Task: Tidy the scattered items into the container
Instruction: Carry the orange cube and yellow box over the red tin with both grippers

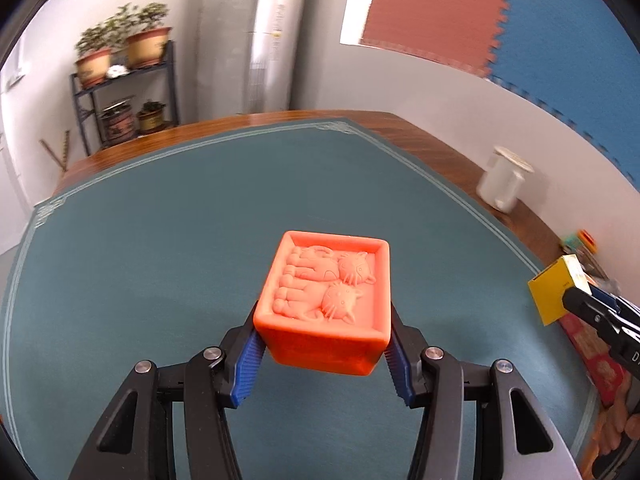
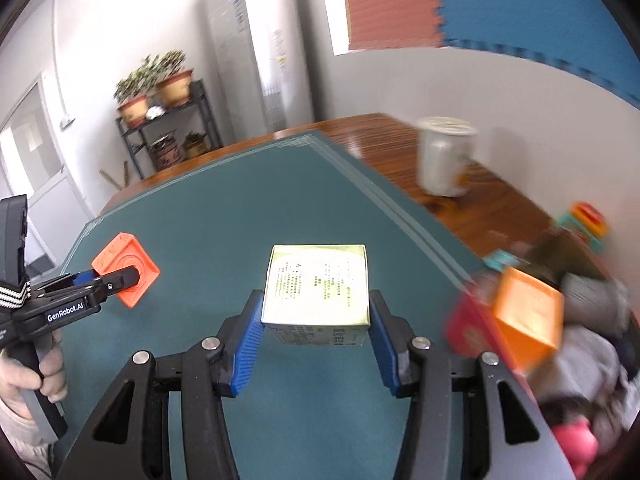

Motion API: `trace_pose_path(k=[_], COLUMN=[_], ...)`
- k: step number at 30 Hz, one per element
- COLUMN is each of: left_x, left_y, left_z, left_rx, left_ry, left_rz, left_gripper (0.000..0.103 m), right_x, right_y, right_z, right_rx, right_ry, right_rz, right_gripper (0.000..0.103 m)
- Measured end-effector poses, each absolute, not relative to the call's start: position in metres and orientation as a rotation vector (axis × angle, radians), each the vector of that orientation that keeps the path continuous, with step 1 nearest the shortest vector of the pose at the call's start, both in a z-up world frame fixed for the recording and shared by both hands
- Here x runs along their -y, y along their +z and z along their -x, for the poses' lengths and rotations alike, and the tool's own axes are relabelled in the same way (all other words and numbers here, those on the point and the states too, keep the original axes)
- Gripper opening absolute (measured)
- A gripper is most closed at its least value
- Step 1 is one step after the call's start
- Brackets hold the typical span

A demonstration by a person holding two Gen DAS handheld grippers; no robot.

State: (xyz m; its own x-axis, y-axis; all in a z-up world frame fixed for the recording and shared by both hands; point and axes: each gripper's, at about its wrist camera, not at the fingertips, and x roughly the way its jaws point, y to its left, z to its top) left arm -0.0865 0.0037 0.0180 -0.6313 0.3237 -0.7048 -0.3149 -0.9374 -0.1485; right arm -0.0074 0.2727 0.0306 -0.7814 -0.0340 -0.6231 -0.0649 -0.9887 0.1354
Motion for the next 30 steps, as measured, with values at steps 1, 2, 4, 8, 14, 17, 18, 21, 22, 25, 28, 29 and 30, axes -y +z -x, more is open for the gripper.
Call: trace_pose_path(k=[1,2,4,8,14,17,18,21,22,25,28,29,30], left_x=[-0.012,-0.022,-0.041,-0.084,-0.160,-0.190,-0.197,-0.217,-0.225,-0.243,-0.257,-0.261,-0.263], left_y=[0.019,0.020,0.023,0.029,0.038,0.042,0.044,0.048,0.050,0.055,0.058,0.059,0.059], left_z=[0.081,0.077,0.069,0.053,0.030,0.021,0.017,0.011,0.008,0.001,-0.005,-0.007,-0.007], left_rx=[0.002,-0.007,-0.025,-0.055,-0.110,-0.139,-0.151,-0.180,-0.189,-0.211,-0.228,-0.233,-0.238], left_ry=[2.541,2.524,2.488,2.413,2.293,2.260,2.252,2.233,2.228,2.216,2.203,2.199,2.193], left_rz=[1.103,1.097,1.085,1.062,1.036,1.024,1.020,1.002,0.994,0.974,0.963,0.961,0.961], left_gripper=[0.056,0.056,0.056,0.056,0.056,0.056,0.056,0.056,0.056,0.056,0.056,0.056,0.056], right_x=[-0.281,-0.291,-0.311,-0.358,-0.415,-0.426,-0.429,-0.431,-0.430,-0.431,-0.435,-0.437,-0.439], right_y=[0.033,0.036,0.045,0.055,0.053,0.046,0.044,0.039,0.038,0.034,0.034,0.034,0.034], right_z=[-0.005,-0.017,-0.041,-0.084,-0.132,-0.141,-0.142,-0.145,-0.145,-0.145,-0.155,-0.158,-0.161], right_rx=[-0.244,-0.252,-0.263,-0.302,-0.350,-0.359,-0.363,-0.348,-0.331,-0.307,-0.323,-0.328,-0.334], right_ry=[2.931,2.917,2.884,2.793,2.680,2.673,2.677,2.698,2.703,2.720,2.736,2.738,2.739], right_rz=[1.008,0.980,0.918,0.837,0.811,0.841,0.849,0.873,0.885,0.905,0.872,0.855,0.839], right_gripper=[0.054,0.054,0.054,0.054,0.054,0.054,0.055,0.055,0.056,0.060,0.070,0.071,0.071])
